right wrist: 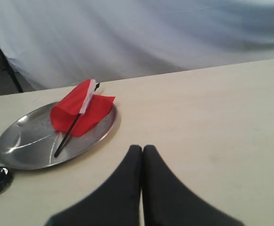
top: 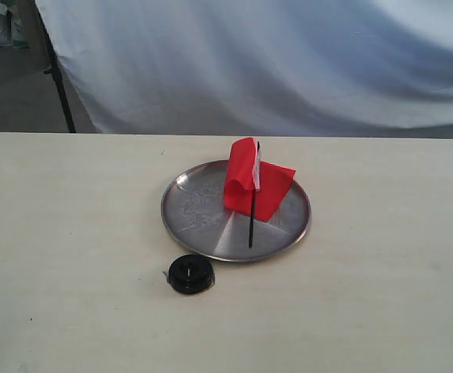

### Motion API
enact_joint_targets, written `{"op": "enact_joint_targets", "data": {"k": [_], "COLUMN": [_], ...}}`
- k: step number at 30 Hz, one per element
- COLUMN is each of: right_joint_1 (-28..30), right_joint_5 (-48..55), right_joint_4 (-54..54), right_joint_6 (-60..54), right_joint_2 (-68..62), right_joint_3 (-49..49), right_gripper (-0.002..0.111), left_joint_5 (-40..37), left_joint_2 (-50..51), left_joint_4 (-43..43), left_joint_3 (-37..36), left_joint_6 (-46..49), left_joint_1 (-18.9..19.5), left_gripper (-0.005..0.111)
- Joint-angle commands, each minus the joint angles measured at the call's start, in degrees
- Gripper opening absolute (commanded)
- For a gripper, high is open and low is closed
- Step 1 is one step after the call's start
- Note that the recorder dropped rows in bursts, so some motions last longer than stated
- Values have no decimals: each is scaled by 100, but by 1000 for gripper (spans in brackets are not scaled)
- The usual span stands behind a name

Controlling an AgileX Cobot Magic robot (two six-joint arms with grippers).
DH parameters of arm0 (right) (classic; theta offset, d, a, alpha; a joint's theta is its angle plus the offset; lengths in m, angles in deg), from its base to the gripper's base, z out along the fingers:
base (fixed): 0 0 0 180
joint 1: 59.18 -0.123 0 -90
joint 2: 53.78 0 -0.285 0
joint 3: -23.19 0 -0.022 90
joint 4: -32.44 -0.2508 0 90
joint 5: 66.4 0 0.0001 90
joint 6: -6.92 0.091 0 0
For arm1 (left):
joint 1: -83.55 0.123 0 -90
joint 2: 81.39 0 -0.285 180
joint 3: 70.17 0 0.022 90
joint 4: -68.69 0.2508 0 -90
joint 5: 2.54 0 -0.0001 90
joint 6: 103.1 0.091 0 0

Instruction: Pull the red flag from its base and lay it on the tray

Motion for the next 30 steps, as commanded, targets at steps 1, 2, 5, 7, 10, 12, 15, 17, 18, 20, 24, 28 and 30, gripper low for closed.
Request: {"op": "enact_joint_targets", "data": {"k": [1,2,5,7,10,12,15,17,18,20,24,28,30], "right_joint_1": [-22,-22,-22,-22,-22,-22,-22,-22,-22,-22,-22,-22,-22], "right_joint_5": [-220,-271,-174,111,290,290,290,290,290,290,290,290,290], "right_joint_4": [-1496,-1478,-1255,-1025,-832,-832,-832,-832,-832,-832,-832,-832,-832], "right_joint_6": [-1937,-1989,-1974,-1974,-2067,-2203,-2184,-2184,-2184,-2184,-2184,-2174,-2174], "right_joint_2": [40,40,40,40,40,40,40,40,40,40,40,40,40], "right_joint_3": [-11,-11,-11,-11,-11,-11,-11,-11,-11,-11,-11,-11,-11], "right_gripper": [0,0,0,0,0,0,0,0,0,0,0,0,0], "left_joint_5": [47,47,47,47,47,47,47,47,47,47,47,47,47], "left_joint_2": [-20,-20,-20,-20,-20,-20,-20,-20,-20,-20,-20,-20,-20], "left_joint_4": [16,16,16,16,16,16,16,16,16,16,16,16,16], "left_joint_3": [-23,-23,-23,-23,-23,-23,-23,-23,-23,-23,-23,-23,-23], "left_joint_6": [-39,-39,-39,-39,-39,-39,-39,-39,-39,-39,-39,-39,-39], "left_joint_1": [6,6,6,6,6,6,6,6,6,6,6,6,6], "left_gripper": [0,0,0,0,0,0,0,0,0,0,0,0,0]}}
